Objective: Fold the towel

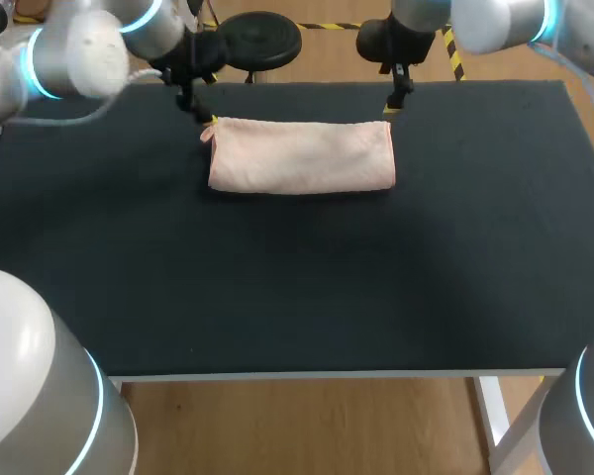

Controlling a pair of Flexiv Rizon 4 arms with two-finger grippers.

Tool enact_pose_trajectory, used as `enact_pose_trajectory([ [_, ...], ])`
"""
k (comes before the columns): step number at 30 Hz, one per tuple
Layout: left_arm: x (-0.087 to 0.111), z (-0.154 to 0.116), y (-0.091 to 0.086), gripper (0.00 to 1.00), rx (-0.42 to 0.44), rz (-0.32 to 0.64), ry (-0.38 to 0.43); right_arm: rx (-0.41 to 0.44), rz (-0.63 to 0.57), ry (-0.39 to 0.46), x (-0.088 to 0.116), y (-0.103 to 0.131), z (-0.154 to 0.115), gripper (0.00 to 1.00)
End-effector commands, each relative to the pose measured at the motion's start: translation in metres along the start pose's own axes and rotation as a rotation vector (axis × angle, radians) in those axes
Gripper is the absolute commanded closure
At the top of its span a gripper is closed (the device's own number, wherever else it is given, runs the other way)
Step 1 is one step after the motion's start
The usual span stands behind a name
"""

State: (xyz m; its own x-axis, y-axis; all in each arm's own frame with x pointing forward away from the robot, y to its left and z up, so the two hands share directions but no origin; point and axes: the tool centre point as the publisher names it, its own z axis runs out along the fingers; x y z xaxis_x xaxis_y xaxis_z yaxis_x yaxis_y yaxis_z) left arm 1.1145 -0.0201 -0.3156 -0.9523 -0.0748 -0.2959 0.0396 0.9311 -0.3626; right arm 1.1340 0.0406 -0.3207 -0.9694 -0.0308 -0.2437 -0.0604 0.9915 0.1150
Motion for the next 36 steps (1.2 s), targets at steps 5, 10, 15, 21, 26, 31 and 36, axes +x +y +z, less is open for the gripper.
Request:
enact_pose_trajectory([
  [5, 0.012, -0.031, 0.013, 0.00, 0.303, 0.011, 0.027, -0.013, 0.027, -0.015, 0.017, -0.003, -0.007, 0.00],
  [10, 0.023, -0.036, 0.019, 0.00, 0.373, 0.005, 0.045, -0.019, 0.048, -0.018, 0.023, -0.004, -0.009, 0.00],
  [15, 0.031, -0.039, 0.030, 0.00, 0.444, -0.027, 0.058, -0.023, 0.061, -0.021, 0.027, -0.008, -0.012, 0.00],
  [21, 0.038, -0.047, 0.041, 0.00, 0.494, -0.039, 0.059, -0.019, 0.069, -0.025, 0.028, -0.012, -0.015, 0.00],
  [26, 0.039, -0.053, 0.045, 0.00, 0.519, -0.045, 0.052, -0.016, 0.069, -0.028, 0.028, -0.012, -0.016, 0.00],
  [31, 0.039, -0.055, 0.043, 0.00, 0.523, -0.014, 0.062, -0.032, 0.004, -0.017, 0.026, -0.008, -0.019, 0.00],
  [36, 0.039, -0.055, 0.043, 0.00, 0.523, -0.014, 0.062, -0.032, 0.004, -0.017, 0.026, -0.008, -0.019, 0.00],
])
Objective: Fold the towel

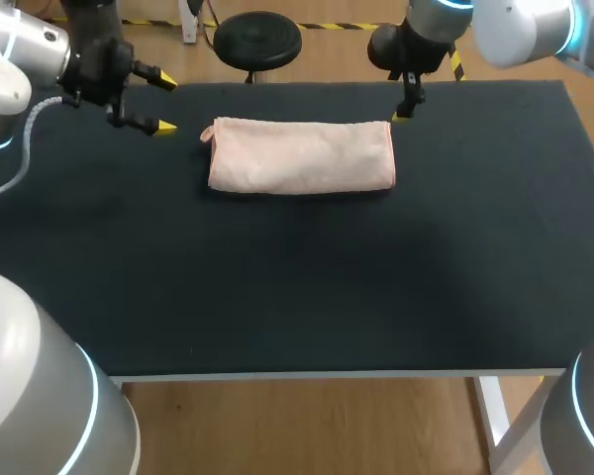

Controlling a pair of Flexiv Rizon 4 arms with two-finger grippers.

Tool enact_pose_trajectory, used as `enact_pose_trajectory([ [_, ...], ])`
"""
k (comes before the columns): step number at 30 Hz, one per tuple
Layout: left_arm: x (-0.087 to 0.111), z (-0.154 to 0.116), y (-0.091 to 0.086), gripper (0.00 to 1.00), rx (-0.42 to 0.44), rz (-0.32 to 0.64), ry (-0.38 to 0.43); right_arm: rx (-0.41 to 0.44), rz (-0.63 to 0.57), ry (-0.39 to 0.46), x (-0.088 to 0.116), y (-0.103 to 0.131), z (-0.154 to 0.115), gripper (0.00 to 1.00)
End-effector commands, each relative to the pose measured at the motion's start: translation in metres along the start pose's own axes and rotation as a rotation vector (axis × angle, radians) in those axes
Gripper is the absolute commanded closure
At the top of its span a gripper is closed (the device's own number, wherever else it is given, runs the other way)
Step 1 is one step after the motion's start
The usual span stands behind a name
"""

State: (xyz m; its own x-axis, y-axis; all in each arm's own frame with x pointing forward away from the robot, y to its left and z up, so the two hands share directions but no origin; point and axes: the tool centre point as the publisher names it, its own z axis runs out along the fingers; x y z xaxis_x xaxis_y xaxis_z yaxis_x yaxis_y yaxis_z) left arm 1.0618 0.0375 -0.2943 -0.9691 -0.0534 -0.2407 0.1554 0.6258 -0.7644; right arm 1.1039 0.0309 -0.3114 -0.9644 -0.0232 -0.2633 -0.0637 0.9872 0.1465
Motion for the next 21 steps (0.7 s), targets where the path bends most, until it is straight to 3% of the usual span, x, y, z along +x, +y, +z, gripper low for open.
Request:
enact_pose_trajectory([
  [1, -0.001, 0.000, 0.000, 0.00, 0.000, 0.002, 0.003, 0.000, -0.001, 0.005, -0.001, -0.001, -0.001, 0.00],
  [12, -0.001, 0.000, 0.000, 0.00, 0.000, 0.002, 0.003, 0.000, -0.001, 0.005, -0.001, -0.001, -0.001, 0.00],
  [14, -0.001, 0.000, 0.000, 0.00, 0.000, 0.002, 0.003, -0.080, 0.081, 0.051, -0.001, 0.006, -0.005, 0.00],
  [16, -0.001, 0.000, 0.000, 0.00, 0.000, 0.002, 0.003, -0.202, 0.251, 0.101, -0.002, 0.010, -0.010, 0.00],
  [19, -0.001, 0.000, 0.000, 0.00, 0.000, 0.002, 0.003, -0.288, 0.507, 0.146, -0.005, 0.008, -0.017, 0.00],
  [21, -0.001, 0.000, 0.000, 0.00, 0.000, 0.002, 0.003, -0.300, 0.658, 0.152, -0.005, 0.004, -0.020, 0.00],
])
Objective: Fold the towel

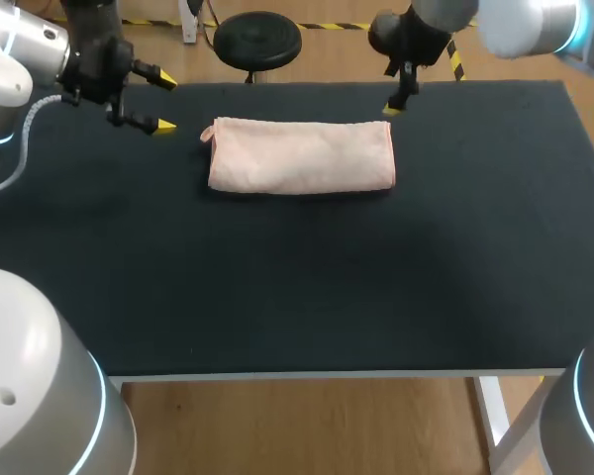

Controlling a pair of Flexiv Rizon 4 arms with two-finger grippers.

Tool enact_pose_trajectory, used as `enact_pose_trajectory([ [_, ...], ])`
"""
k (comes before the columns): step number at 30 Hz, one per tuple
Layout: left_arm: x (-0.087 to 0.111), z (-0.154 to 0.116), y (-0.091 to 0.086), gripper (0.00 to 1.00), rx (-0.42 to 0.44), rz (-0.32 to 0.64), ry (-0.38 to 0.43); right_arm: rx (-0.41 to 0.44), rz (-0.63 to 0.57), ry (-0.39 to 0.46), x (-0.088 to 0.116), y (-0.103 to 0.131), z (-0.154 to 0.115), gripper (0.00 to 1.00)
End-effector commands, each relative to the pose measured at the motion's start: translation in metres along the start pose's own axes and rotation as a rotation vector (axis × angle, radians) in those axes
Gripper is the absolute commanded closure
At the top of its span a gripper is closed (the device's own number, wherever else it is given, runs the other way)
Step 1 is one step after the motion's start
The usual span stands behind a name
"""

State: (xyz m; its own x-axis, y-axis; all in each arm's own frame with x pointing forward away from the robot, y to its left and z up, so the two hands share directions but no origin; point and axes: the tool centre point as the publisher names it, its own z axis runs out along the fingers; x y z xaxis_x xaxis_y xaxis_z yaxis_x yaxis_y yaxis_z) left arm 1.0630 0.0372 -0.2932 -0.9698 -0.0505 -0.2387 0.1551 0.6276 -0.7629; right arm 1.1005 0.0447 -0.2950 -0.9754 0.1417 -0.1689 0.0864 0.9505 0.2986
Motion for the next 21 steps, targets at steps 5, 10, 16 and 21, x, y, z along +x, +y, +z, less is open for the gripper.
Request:
enact_pose_trajectory([
  [5, 0.000, 0.000, 0.000, 0.00, 0.002, 0.002, -0.001, -0.275, 0.751, 0.148, -0.004, -0.022, -0.013, 0.00],
  [10, 0.000, 0.000, 0.000, 0.00, 0.002, 0.002, -0.001, -0.398, 0.940, 0.208, 0.000, -0.027, -0.010, 0.00],
  [16, 0.000, 0.000, 0.000, 0.00, 0.002, 0.002, -0.001, -0.535, 1.132, 0.279, 0.011, -0.027, 0.004, 0.00],
  [21, 0.000, 0.000, 0.000, 0.00, 0.002, 0.002, -0.001, -0.568, 1.260, 0.282, 0.024, -0.034, 0.023, 0.00],
])
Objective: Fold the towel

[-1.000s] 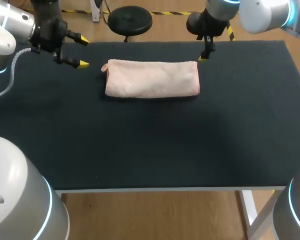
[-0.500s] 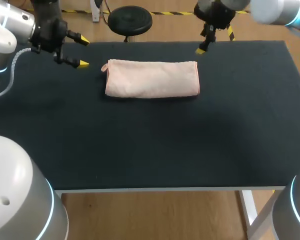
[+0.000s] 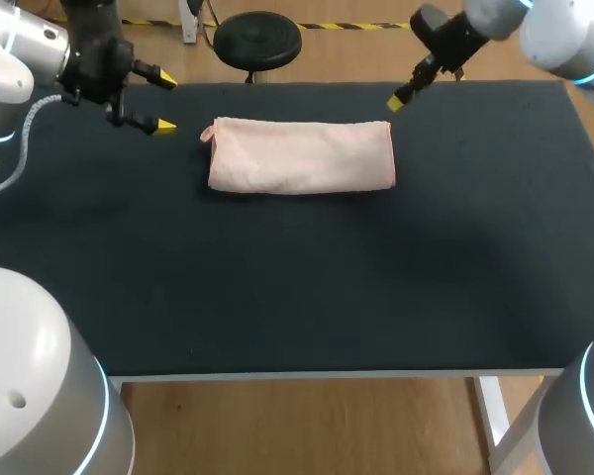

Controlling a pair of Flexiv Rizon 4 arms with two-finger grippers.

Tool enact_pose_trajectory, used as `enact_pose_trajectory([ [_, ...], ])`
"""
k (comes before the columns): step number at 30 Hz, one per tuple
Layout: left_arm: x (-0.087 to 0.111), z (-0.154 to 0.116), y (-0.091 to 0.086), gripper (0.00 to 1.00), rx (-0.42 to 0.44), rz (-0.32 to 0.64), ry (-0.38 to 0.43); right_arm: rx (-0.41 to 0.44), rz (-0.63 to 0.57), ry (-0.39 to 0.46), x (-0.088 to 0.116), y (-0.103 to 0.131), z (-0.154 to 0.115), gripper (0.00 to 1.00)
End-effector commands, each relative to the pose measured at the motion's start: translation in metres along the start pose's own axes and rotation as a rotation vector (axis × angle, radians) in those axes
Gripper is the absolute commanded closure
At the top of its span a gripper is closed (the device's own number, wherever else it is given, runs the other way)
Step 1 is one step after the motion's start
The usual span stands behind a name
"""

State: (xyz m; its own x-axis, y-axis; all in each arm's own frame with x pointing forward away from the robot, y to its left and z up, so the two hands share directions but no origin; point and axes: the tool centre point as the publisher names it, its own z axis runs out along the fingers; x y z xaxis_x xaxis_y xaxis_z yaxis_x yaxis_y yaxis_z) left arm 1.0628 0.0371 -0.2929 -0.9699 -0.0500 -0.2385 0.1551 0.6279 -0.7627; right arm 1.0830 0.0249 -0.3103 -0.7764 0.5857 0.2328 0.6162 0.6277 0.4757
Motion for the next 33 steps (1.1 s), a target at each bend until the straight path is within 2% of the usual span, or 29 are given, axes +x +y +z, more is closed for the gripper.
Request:
enact_pose_trajectory([
  [1, 0.000, 0.000, 0.001, 0.00, 0.002, 0.002, -0.001, -0.353, 0.643, 0.166, -0.003, -0.019, 0.019, 0.00],
  [3, 0.000, 0.000, 0.001, 0.00, 0.002, 0.002, -0.001, -0.348, 0.675, 0.146, -0.005, -0.028, 0.026, 0.00],
  [8, 0.000, 0.000, 0.001, 0.00, 0.002, 0.002, -0.001, -0.385, 0.787, 0.176, -0.015, -0.052, 0.045, 0.00],
  [12, 0.000, 0.000, 0.001, 0.00, 0.002, 0.002, -0.001, -0.401, 0.833, 0.207, -0.024, -0.064, 0.062, 0.00],
  [17, 0.000, 0.000, 0.001, 0.00, 0.002, 0.002, -0.001, -0.445, 0.837, 0.293, -0.029, -0.063, 0.078, 0.00],
  [23, 0.000, 0.000, 0.001, 0.00, 0.002, 0.002, -0.001, -0.467, 0.820, 0.366, -0.021, -0.057, 0.089, 0.00],
  [33, 0.000, 0.000, 0.001, 0.00, 0.002, 0.002, -0.001, -0.437, 0.800, 0.393, -0.015, -0.050, 0.101, 0.00],
])
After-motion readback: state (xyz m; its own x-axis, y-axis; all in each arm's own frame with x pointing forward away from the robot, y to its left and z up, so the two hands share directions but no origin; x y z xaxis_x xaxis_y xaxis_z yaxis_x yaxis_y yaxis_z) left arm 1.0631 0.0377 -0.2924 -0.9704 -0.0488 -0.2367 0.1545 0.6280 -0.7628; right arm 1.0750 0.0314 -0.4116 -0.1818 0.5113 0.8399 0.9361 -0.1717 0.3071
